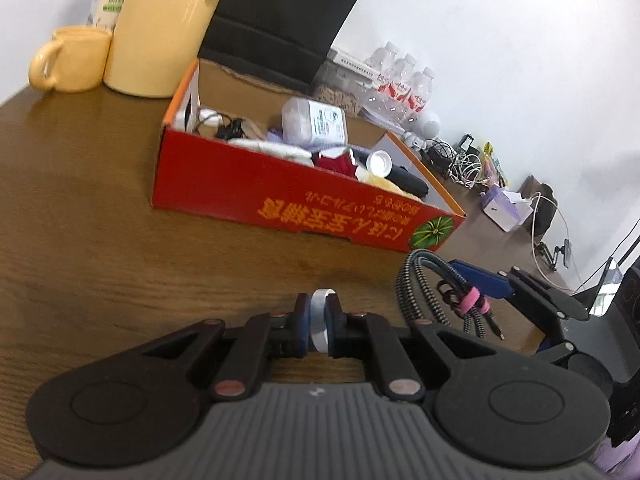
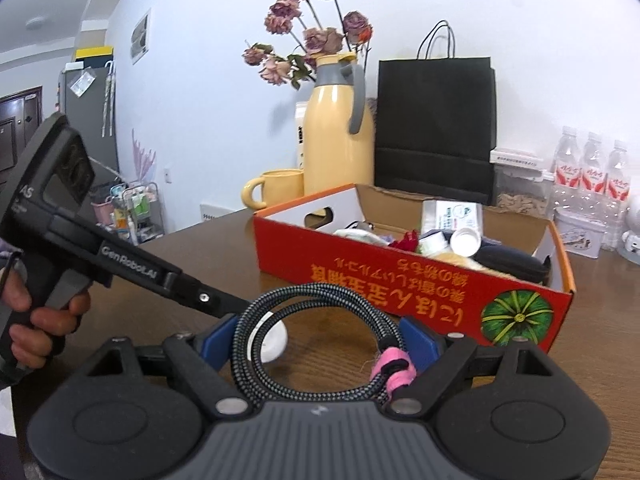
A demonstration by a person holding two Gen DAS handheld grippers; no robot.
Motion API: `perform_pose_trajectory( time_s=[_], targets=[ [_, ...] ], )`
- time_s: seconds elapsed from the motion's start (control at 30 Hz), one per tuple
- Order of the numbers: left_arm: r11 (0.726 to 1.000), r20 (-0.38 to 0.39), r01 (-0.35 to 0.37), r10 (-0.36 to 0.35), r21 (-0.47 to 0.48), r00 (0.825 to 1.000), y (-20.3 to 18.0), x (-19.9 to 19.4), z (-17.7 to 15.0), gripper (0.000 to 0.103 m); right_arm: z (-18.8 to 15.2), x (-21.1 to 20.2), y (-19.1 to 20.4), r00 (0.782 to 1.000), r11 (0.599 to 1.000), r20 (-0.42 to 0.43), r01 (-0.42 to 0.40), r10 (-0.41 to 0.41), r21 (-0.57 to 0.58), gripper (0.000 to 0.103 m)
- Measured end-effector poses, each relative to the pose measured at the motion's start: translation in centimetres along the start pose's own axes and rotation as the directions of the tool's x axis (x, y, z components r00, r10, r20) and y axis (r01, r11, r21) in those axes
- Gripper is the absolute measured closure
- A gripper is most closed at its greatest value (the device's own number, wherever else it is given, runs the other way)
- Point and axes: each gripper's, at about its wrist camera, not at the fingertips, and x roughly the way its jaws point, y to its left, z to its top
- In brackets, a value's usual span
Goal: Organize objects
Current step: 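Grasp the white round earbud with the left gripper while the right gripper holds the braided cable, then carry the braided cable and white earbud into the box and release both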
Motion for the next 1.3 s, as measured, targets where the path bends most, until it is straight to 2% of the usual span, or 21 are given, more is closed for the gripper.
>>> perform_pose_trajectory(
  time_s=[0.37, 0.67, 0.83, 1.07, 1.3],
  targets=[
    [0.992, 0.089, -0.061, 0.051, 0.107, 0.995, -2.2, -1.0, 4.1, 0.095, 3.1, 0.4, -1.4, 0.994, 0.996, 0.062, 0.091, -0.09, -0.02, 0.017],
    [0.98, 0.196, -0.117, 0.084, 0.164, 0.977, -4.2, 0.6, 9.5, 0.095, 7.7, 3.6, -3.5, 0.972, 0.978, 0.11, 0.209, -0.209, 0.01, 0.017],
    [0.974, 0.212, -0.155, 0.117, 0.168, 0.97, -4.4, 2.9, 11.6, 0.095, 9.1, 6.6, -5.4, 0.962, 0.965, 0.087, 0.257, -0.26, 0.045, 0.017],
    [0.955, 0.209, -0.219, 0.177, 0.2, 0.962, -4.2, 6.6, 13.8, 0.095, 10.1, 10.8, -8.7, 0.946, 0.944, 0.012, 0.323, -0.324, 0.072, 0.017],
    [0.946, 0.195, -0.254, 0.215, 0.203, 0.957, -3.5, 9.5, 15.1, 0.095, 10.2, 13.6, -10.8, 0.933, 0.927, -0.061, 0.361, -0.356, 0.107, 0.017]
  ],
)
